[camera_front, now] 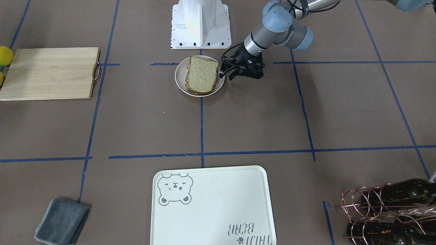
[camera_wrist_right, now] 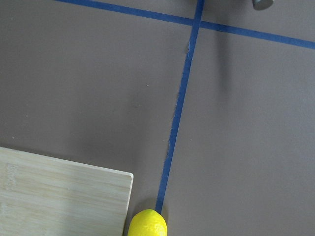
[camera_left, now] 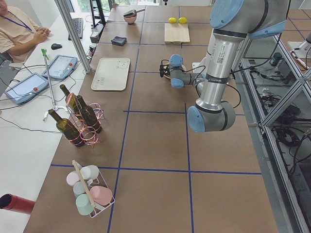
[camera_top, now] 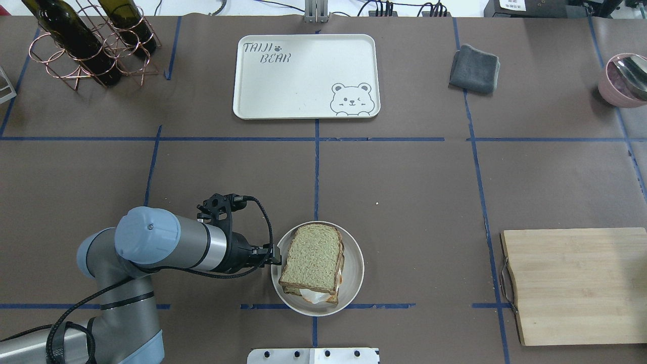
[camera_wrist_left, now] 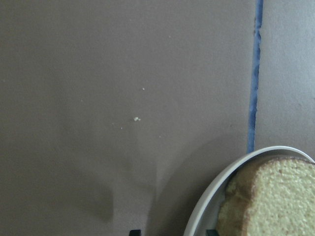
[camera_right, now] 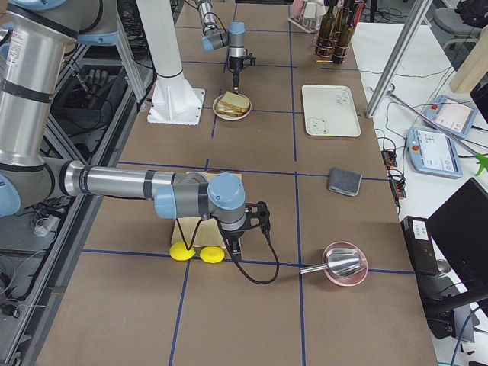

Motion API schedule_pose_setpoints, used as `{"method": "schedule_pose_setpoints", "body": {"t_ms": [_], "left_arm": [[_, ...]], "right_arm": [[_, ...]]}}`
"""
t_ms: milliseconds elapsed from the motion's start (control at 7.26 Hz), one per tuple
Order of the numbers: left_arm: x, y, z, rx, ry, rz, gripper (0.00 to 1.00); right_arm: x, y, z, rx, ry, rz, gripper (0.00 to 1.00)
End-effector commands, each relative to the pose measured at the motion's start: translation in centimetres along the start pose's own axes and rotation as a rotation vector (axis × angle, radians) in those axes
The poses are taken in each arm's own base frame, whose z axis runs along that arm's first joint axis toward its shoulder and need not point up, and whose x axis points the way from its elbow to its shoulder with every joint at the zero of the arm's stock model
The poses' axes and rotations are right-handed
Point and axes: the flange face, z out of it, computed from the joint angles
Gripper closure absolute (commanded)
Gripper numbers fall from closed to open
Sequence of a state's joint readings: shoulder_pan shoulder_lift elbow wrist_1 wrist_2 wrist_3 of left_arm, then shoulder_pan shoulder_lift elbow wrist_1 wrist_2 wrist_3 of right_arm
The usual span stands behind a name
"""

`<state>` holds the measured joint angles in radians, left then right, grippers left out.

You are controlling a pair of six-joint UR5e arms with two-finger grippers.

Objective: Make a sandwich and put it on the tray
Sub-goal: 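Move the left gripper to the plate rim and grasp it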

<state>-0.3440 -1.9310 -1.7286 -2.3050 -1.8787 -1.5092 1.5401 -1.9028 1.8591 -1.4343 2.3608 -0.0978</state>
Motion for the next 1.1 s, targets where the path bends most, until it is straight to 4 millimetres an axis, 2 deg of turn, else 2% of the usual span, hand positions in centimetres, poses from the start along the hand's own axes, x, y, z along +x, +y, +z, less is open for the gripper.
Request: {"method": "schedule_pose_setpoints", "body": {"t_ms": [0,138,413,551,689,964], "left_arm": [[-0.03,0.92,0.63,-0.017,-0.004,0.004,0.55],[-0.06,0.86,0.84,-0.017,-0.007,0.003,0.55],[-0.09,1.16,1.17,-0.023,-0.010,0.005,0.66],[-0.04,1.17,1.11,-0.023,-0.009,0.004,0.86],[0.13,1.22,0.94,-0.024,-0.004,0.006,1.00],[0.48,1.35,0.45,-0.032,0.007,0.008,1.00]], "right_arm": [[0.04,-0.01,0.04,-0.001,0.000,0.000,0.00],[0.12,0.09,0.12,-0.003,0.000,0.002,0.00],[0.12,0.10,0.12,-0.003,0.000,0.002,0.00],[0.17,0.12,0.18,-0.004,0.000,0.003,0.00],[0.12,0.10,0.12,-0.003,0.000,0.002,0.00],[0.23,0.14,0.23,-0.005,0.001,0.003,0.00]]}}
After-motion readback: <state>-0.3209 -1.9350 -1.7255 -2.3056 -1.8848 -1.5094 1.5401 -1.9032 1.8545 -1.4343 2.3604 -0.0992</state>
